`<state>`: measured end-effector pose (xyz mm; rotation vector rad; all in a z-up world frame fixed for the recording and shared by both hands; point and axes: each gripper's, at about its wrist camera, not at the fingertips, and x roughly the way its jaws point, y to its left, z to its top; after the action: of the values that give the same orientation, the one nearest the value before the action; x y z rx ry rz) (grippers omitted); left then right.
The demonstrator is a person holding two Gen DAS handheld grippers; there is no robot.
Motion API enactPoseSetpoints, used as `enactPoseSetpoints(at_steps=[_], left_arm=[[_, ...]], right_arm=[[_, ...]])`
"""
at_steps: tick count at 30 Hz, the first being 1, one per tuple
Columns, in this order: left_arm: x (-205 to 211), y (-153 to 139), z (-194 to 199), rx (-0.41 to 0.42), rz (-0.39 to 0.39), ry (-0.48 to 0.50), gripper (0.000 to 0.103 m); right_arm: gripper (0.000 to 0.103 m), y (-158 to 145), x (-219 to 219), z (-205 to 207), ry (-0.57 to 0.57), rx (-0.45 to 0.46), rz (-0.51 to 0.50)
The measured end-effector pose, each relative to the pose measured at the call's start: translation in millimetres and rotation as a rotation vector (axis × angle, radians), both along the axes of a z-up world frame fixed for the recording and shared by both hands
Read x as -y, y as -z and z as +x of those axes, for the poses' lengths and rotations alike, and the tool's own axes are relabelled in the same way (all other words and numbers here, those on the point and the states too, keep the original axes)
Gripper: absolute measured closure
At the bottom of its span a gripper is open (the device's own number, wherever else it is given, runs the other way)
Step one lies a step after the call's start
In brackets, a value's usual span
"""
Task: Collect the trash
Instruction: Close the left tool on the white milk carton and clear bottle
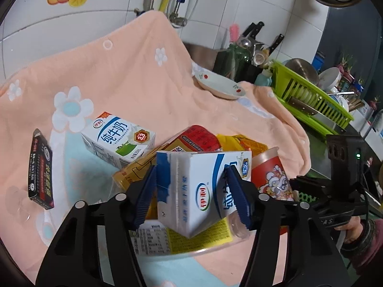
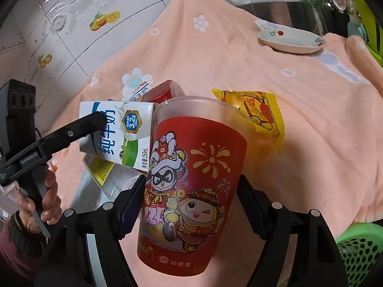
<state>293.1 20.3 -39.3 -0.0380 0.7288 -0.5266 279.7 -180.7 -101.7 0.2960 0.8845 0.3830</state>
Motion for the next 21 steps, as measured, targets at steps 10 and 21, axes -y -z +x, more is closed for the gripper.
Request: enactPoseSetpoints(at_steps=[10, 21], left_arm=[[5.4, -5.7, -31.6, 0.039, -0.02, 0.03, 0.051], [11.8, -5.9, -48.7, 0.093, -0.001, 0.062, 0.052]], right_arm=[[0.031, -4.5, 6.1, -10.6, 0.02, 0.021, -0.028], [0.031, -4.8, 7.2, -14.6, 0.023, 0.034, -0.045]])
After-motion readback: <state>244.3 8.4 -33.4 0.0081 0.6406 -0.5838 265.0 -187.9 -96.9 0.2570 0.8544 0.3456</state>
